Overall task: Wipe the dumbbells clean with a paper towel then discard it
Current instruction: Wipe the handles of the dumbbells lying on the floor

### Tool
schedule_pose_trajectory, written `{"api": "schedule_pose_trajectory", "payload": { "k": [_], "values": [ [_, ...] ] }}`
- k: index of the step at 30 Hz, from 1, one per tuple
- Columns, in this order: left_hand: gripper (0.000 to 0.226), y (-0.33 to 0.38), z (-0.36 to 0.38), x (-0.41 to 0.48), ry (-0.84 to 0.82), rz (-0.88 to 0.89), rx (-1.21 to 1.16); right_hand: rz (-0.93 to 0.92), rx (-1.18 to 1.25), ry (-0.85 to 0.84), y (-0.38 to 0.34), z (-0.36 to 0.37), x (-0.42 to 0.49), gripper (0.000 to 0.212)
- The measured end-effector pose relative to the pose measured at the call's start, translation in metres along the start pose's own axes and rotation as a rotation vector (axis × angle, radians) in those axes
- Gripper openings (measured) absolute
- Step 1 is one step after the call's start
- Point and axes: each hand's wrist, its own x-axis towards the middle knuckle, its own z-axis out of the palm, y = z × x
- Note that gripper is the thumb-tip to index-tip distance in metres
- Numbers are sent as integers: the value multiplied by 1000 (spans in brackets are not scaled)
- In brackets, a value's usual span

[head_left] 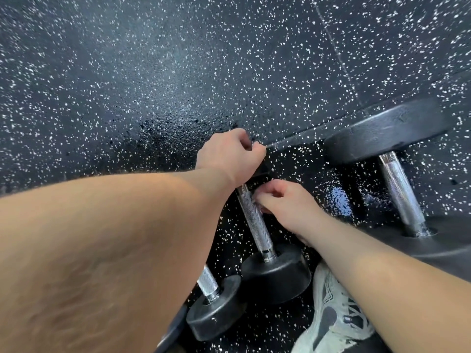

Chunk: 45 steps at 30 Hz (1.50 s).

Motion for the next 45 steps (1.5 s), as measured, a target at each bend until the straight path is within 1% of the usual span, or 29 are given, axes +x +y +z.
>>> {"api": "schedule_pose_trajectory", "payload": {
  "k": [2,5,8,12,14,19,23,26,27,28,30,31,33,34,36,37,38,40,41,42,43,45],
  "values": [
    [29,0,0,0,4,-5,-1,-3,62,58,-3,1,1,2],
    [27,1,0,-1,7,-5,-3,6,108,83,-9,5,4,11],
    [28,0,0,-1,8,-3,-10,35,82,2,-10,4,3,15],
    [27,0,0,-1,1,2,2,26,-86,-140,-6,-12,-7,9],
    [28,1,0,-1,-1,-3,8,41,-135,-210,-1,-18,-13,10],
    [28,1,-1,-2,-12,-7,4,73,-244,-316,10,-25,-20,11],
    [29,2,-3,-3,-17,-7,4,86,-376,-480,13,-30,-24,13],
    [28,2,-3,-3,-22,-10,-2,88,-430,-519,11,-32,-25,9],
    [28,2,-3,-3,-21,-7,-4,88,-370,-515,9,-32,-24,8],
    [28,2,-3,-3,-19,-4,-5,103,-242,-491,8,-31,-22,8],
    [27,2,-2,-3,-10,3,-4,154,59,-376,8,-27,-17,9],
    [27,2,-3,-3,-9,8,-1,176,155,-308,9,-23,-14,7],
    [28,3,-3,-3,-12,7,1,199,163,-229,13,-10,-9,4],
    [27,4,-4,-4,-21,7,7,218,150,-228,14,-3,-9,6],
    [27,6,-7,-4,-89,19,34,305,209,-276,13,9,-9,11],
    [33,7,-10,-3,-161,34,68,335,268,-319,10,12,-10,15],
    [49,9,-15,-1,-267,44,124,348,321,-354,5,14,-12,19],
    [94,16,-27,5,-519,22,268,340,342,-356,1,15,-14,26],
    [107,20,-32,8,-605,3,336,330,316,-336,1,17,-15,29],
    [112,23,-35,11,-644,1,396,324,280,-312,-1,19,-17,31],
    [110,25,-37,12,-644,18,446,320,241,-286,-3,23,-18,32],
    [99,26,-37,9,-603,72,481,331,168,-223,-4,29,-18,34]
  ]
}}
